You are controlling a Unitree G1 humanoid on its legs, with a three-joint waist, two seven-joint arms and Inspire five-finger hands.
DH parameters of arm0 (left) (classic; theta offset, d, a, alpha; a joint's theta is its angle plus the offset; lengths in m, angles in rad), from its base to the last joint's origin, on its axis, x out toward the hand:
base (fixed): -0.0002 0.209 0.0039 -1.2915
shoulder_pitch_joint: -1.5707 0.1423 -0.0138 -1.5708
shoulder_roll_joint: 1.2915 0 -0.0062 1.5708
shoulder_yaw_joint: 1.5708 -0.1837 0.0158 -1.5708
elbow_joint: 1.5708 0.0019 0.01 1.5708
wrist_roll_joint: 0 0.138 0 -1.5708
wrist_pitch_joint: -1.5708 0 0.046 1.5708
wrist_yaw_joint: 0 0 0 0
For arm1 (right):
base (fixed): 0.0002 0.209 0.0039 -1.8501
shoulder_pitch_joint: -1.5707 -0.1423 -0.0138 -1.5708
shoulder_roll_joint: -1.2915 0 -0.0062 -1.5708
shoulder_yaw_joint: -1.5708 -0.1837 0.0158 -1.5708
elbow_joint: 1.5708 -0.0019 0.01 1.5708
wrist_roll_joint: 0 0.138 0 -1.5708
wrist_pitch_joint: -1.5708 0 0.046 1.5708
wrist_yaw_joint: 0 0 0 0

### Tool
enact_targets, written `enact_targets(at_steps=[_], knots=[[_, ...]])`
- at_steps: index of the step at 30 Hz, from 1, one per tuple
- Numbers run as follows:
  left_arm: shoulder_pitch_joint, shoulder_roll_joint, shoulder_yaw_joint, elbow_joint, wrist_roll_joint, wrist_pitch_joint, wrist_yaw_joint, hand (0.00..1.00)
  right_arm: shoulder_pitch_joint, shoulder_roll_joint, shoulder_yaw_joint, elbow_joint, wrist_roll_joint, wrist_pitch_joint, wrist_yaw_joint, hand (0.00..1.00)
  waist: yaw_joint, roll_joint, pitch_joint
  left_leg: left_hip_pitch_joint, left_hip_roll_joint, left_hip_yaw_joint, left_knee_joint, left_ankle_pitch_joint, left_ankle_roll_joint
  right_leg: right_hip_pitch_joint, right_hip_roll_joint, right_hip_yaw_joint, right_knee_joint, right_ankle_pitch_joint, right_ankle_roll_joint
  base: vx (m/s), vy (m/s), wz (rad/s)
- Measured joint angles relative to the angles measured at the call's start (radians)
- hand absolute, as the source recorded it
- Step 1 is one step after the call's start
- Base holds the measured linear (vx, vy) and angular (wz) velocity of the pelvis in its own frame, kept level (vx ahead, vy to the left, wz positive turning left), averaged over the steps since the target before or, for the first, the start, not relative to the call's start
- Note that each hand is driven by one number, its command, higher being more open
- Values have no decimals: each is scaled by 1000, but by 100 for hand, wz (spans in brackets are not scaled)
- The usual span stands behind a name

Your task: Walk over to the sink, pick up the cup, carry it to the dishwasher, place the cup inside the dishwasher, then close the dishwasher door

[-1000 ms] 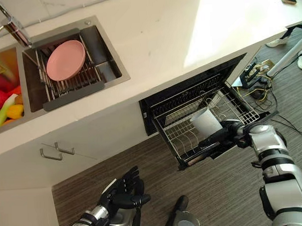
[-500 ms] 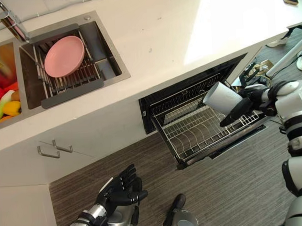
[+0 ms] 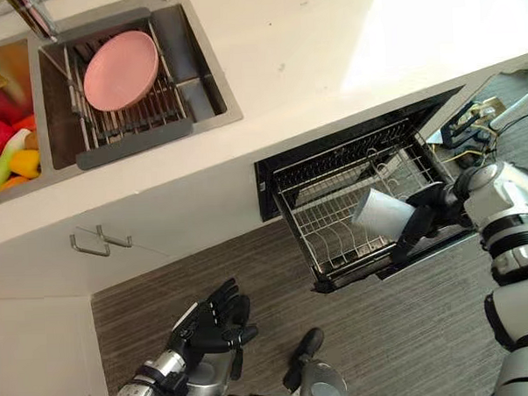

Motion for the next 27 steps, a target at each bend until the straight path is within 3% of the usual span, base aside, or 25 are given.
enact_targets(at_steps=[3, 10, 17, 18, 23, 27], knots=[[-8, 7, 3, -16, -9, -7, -2, 100, 0, 8, 0, 26, 4, -4, -40, 0, 4, 3, 38, -12, -1, -14, 0, 3, -1, -5, 0, -14, 1, -1, -1, 23, -7, 13], [-26, 11, -1, -16, -11, -19, -1, 100, -34, 37, -13, 88, 47, -15, -160, 0, 31, 18, 56, -57, -2, -23, 11, 4, -2, -41, 0, -21, 5, -3, -4, 20, -7, 5], [-36, 9, -6, 3, -48, -55, 43, 100, -101, 93, -26, 154, 53, -47, -297, 0, 42, 50, 78, -94, 0, -23, 24, 4, -2, -81, 0, -18, 23, -7, -10, 0, 0, 0], [-36, 9, -6, 7, -48, -61, 56, 100, -119, 106, -26, 164, 52, -48, -317, 100, 42, 53, 80, -97, 1, -23, 24, 4, -2, -84, 0, -18, 23, -7, -11, 0, 0, 0], [-38, 7, -1, 38, -48, -87, 105, 100, -183, 121, -24, 178, 50, -51, -349, 100, 53, 62, 84, -112, 1, -24, 29, 4, -2, -95, 1, -20, 23, -7, -11, 12, -1, 1], [-39, 10, 4, 147, -46, -74, 142, 100, -231, 129, -22, 178, 50, -51, -386, 100, 60, 69, 88, -117, 1, -27, 34, 4, -2, -97, 0, -23, 23, -8, -12, 0, 0, 0]])
